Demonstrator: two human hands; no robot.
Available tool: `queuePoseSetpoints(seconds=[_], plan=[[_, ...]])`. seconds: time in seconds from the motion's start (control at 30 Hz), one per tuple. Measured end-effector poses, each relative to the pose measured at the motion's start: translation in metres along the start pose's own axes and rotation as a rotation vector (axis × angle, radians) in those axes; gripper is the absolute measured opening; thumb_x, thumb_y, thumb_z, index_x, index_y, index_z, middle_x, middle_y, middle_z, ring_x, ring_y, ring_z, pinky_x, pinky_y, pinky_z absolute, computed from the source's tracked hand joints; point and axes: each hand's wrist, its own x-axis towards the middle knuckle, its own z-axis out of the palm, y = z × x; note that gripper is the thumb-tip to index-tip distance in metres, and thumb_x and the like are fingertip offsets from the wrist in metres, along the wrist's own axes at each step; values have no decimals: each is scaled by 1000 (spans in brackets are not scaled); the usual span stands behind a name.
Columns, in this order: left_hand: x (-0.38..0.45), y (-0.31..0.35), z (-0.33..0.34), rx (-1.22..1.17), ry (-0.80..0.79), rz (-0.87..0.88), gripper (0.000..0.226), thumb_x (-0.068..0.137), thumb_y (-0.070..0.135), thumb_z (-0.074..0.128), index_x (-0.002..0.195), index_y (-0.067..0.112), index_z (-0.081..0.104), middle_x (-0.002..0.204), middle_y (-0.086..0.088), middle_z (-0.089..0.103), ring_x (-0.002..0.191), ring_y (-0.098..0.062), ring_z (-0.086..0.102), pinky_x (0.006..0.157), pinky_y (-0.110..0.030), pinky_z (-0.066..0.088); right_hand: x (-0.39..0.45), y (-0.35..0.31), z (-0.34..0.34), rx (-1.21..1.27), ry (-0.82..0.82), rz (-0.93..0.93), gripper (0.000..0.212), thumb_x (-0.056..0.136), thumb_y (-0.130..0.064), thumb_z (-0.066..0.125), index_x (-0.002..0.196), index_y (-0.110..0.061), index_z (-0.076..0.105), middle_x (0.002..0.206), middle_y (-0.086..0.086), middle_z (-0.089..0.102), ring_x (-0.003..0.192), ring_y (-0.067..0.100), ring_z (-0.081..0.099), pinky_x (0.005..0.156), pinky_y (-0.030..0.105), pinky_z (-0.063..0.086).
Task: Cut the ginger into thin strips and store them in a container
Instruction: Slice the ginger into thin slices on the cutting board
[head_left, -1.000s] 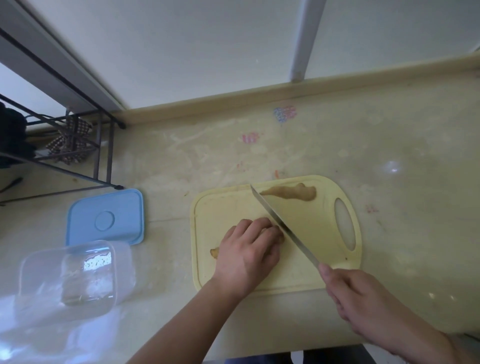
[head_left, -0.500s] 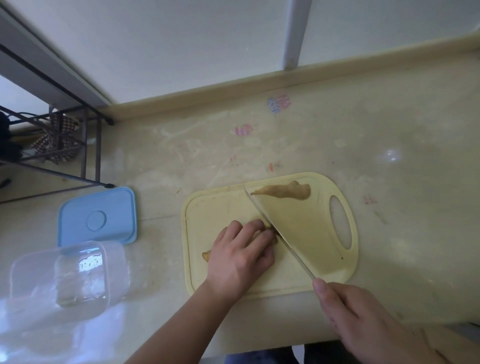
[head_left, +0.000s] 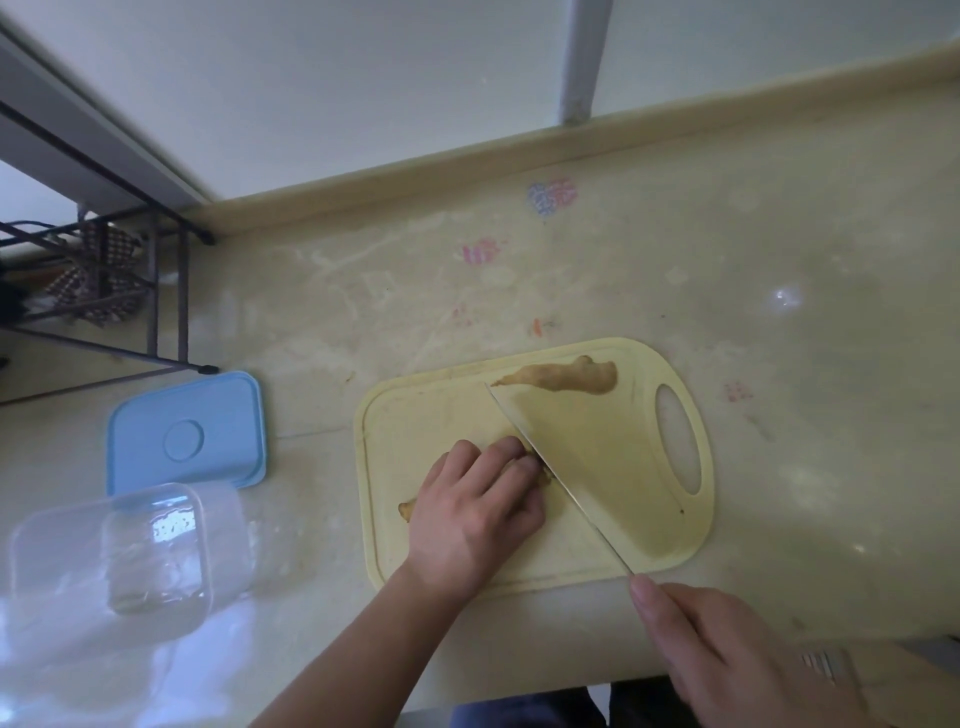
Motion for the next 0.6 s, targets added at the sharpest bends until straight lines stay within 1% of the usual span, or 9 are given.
queuePoseSetpoints(seconds=[0.03,0.07,0.13,0.2,0.27,0.33,0.37,0.5,0.6], plan=[[0,0,0,-3,-3,-1,5,88,14,69,91,15,73,105,4,72,67,-26,53,61,-38,50,-2,-3,-1,4,7,20,121,61,-101,19,92,4,70,62,10,59,65,9,57,64,9,41],[0,0,1,-7,-5,0,6,88,14,68,91,15,73,106,4,72,67,-25,53,61,-39,50,-3,-4,-1,-24,-10,42,121,62,-100,16,96,2,71,65,7,62,65,7,56,63,7,41],[0,-1,0,-16,-12,6,6,89,14,67,92,15,73,106,4,72,67,-25,54,61,-39,50,2,-7,-3,-110,-49,85,95,81,-79,26,106,1,70,83,15,70,68,8,53,63,4,38],[1,-1,0,-18,-23,11,8,89,14,68,93,14,75,106,3,72,67,-26,55,62,-38,51,13,-7,-7,-129,-51,82,76,94,-65,32,101,3,66,90,20,69,61,10,44,61,4,37],[1,-1,1,-16,-29,4,10,88,14,68,95,14,76,106,3,72,68,-26,55,62,-38,51,26,-8,-5,-89,-112,-13,77,85,-75,25,78,-2,51,67,10,52,57,7,38,60,16,39],[1,-1,1,-19,-30,-1,11,87,14,68,95,14,76,105,3,72,68,-26,56,63,-38,51,36,-6,0,-84,-145,-88,72,80,-83,20,68,-14,38,58,-4,37,54,7,36,66,35,43],[1,-1,1,-19,-28,-1,11,87,14,68,95,14,76,105,3,72,69,-26,57,63,-37,51,37,-6,1,-86,-149,-105,74,80,-88,20,67,-17,36,56,-6,36,53,6,36,65,38,42],[1,-1,-1,-14,-3,-11,9,86,14,71,93,13,76,102,2,72,69,-26,56,63,-37,52,30,-3,-1,-65,-125,-120,96,53,-110,11,63,-18,36,52,-7,37,50,5,36,56,24,34],[1,0,0,-14,23,-14,10,84,13,72,93,14,75,96,3,71,68,-25,57,62,-37,52,22,-1,-5,-80,-99,-119,99,58,-108,11,67,-13,39,53,-5,38,50,6,38,56,22,36]])
